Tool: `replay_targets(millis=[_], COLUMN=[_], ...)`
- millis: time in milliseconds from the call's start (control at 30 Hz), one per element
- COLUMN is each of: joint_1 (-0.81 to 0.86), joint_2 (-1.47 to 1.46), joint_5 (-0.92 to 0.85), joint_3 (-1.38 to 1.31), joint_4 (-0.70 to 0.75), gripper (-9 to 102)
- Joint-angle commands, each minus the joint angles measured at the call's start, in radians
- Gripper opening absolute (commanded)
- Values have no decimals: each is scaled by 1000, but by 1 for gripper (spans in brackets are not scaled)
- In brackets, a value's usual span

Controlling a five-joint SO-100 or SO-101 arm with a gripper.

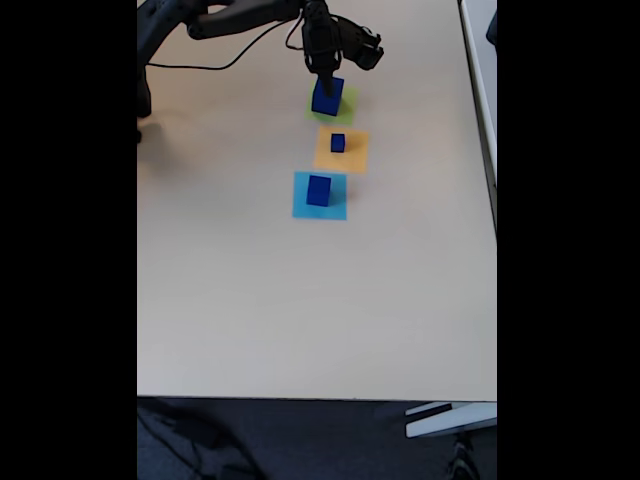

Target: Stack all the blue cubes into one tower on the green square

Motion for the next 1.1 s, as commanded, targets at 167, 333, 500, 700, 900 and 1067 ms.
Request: replay_targets(millis=[167,333,500,700,900,1067], joint_1=[-2,2,11,17,23,25], joint_2=[6,-11,-12,-5,0,0], joint_5=[2,-5,-15,-26,-38,-38], joint_3=[-32,-66,-78,-83,-87,-89], joint_4=[-5,5,12,25,32,37], gripper=[17,18,18,18,18,17])
